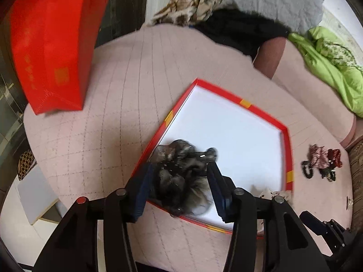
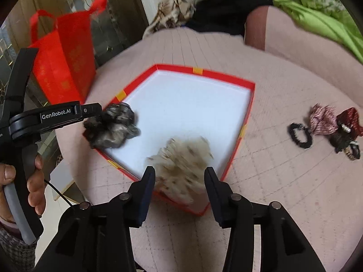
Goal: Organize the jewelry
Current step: 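Carry both scrunchies into the red-rimmed box and open both tools, then move both tools back toward the remaining accessories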
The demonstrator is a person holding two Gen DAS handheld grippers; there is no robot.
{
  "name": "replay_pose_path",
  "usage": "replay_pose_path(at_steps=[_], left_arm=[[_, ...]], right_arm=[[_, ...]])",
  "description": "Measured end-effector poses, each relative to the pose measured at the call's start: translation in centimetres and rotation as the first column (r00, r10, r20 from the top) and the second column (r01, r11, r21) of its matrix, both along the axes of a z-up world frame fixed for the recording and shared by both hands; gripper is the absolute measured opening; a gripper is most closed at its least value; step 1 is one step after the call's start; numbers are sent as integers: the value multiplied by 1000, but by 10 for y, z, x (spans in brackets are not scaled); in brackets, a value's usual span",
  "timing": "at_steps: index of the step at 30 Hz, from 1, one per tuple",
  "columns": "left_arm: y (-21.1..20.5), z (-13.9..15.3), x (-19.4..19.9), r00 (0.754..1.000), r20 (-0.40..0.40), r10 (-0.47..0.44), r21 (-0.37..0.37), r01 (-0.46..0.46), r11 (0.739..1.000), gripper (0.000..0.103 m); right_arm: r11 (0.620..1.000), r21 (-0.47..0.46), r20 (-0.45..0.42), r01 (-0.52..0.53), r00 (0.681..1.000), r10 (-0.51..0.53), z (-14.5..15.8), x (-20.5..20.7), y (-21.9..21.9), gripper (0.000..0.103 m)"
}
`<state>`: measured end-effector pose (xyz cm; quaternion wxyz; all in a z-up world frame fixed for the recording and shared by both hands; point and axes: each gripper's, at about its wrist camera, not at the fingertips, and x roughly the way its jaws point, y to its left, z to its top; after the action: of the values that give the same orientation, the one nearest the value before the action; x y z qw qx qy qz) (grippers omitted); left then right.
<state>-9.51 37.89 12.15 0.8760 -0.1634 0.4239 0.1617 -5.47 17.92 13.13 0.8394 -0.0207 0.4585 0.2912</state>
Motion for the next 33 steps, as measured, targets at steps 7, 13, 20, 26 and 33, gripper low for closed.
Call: replay_pose_path(at_steps=[7,13,20,26,33], left_arm=[[-45,33,-16,997,57,-48,58,44,997,58],[-91,47,-23,993,59,-100,77,95,992,59],[-141,50,-26,989,45,-143,74,139,987,59],[-186,48,-23,982,18,-190,103,188,977,59],[-230,45,-18,968,-4,-253,119,251,961,59]], right_arm=[[994,17,49,111,993,-112,16,-16,-54,55],[973,2,82,231,970,-230,19,-24,-108,58],[953,-6,143,302,944,-298,20,-35,-153,61],[943,15,176,332,928,-330,19,-42,-179,65],[924,39,152,380,912,-381,13,-40,-207,65]])
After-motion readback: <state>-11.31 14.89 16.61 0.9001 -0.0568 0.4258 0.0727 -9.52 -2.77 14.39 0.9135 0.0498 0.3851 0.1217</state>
